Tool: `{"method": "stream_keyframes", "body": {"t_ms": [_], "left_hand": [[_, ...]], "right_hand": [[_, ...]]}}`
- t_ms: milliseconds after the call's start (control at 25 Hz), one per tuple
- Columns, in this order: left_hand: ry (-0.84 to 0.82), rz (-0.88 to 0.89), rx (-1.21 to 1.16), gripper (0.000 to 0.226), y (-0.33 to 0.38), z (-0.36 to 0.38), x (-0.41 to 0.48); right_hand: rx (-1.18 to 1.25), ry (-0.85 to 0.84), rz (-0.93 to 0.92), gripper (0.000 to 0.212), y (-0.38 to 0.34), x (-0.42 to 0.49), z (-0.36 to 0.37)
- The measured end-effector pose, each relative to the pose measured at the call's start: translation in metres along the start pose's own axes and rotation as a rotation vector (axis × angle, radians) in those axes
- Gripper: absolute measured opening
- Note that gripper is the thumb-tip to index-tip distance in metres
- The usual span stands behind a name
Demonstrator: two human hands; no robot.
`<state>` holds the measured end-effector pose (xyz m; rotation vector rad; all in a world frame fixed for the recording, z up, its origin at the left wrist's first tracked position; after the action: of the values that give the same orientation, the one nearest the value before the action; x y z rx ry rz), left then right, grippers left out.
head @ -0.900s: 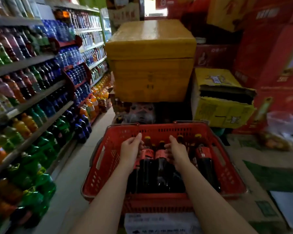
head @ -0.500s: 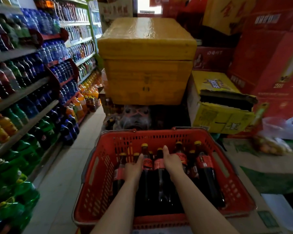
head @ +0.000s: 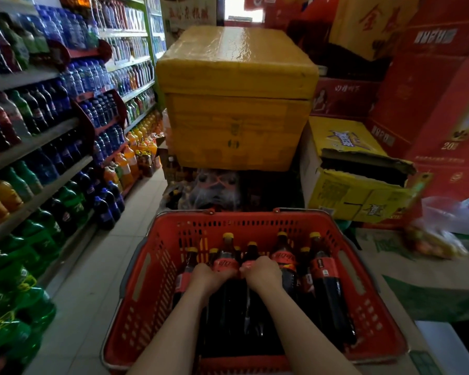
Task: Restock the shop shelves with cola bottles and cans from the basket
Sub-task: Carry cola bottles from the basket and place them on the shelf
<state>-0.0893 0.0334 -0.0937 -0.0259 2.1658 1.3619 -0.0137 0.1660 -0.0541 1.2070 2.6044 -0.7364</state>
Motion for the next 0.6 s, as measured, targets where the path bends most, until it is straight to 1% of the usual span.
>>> {"method": "stream_keyframes", "body": {"t_ms": [80, 160, 240, 280, 320, 360, 440, 480, 520, 560, 600], "left_hand": [[-0.008, -0.033, -0.005, 0.054, -0.001, -0.005, 0.0], [-0.032, -0.051, -0.028, 0.056, -0.001, -0.008, -0.004], [-0.054, -0.063, -0.048, 0.065, -0.006, -0.007, -0.001], [-0.063, -0.071, -0.067, 0.068, -0.01, -0.006, 0.002], [-0.069, -0.072, -0.086, 0.068, -0.014, -0.006, 0.005], [-0.058, -0.068, -0.118, 0.068, -0.019, -0.007, 0.01], [-0.043, -0.068, -0.124, 0.072, -0.016, -0.013, 0.005], [-0.041, -0.065, -0.114, 0.071, -0.015, -0.016, 0.002], [-0.04, -0.062, -0.104, 0.065, -0.011, -0.02, -0.004], [-0.044, -0.059, -0.11, 0.056, -0.009, -0.023, -0.009], [-0.046, -0.06, -0.132, 0.045, -0.007, -0.025, -0.012]], "right_hand": [[0.105, -0.031, 0.079, 0.039, 0.001, 0.002, 0.008], [0.157, -0.102, 0.105, 0.039, 0.0, 0.002, 0.016], [0.099, -0.162, 0.054, 0.04, -0.003, 0.006, 0.025], [0.054, -0.157, 0.015, 0.041, -0.006, 0.003, 0.025], [0.021, -0.142, 0.0, 0.047, -0.007, -0.001, 0.025], [0.005, -0.132, 0.013, 0.058, -0.006, -0.006, 0.027], [0.019, -0.135, 0.058, 0.088, 0.0, -0.014, 0.031], [0.03, -0.137, 0.078, 0.096, 0.003, -0.019, 0.031], [0.044, -0.132, 0.09, 0.1, 0.005, -0.022, 0.03], [0.048, -0.122, 0.075, 0.098, 0.006, -0.022, 0.029], [0.057, -0.11, 0.047, 0.089, 0.006, -0.021, 0.027]]}}
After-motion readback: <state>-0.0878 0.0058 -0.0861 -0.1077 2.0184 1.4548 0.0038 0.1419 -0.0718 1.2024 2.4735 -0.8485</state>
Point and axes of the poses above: each hand's wrist, its own x-axis towards the middle knuckle, its own z-axis out of the palm, y = z × x, the point moved 6 cm from there along x, towards the middle knuckle, and after that the axes turned 4 degrees about -x, right-handed, at the moved point
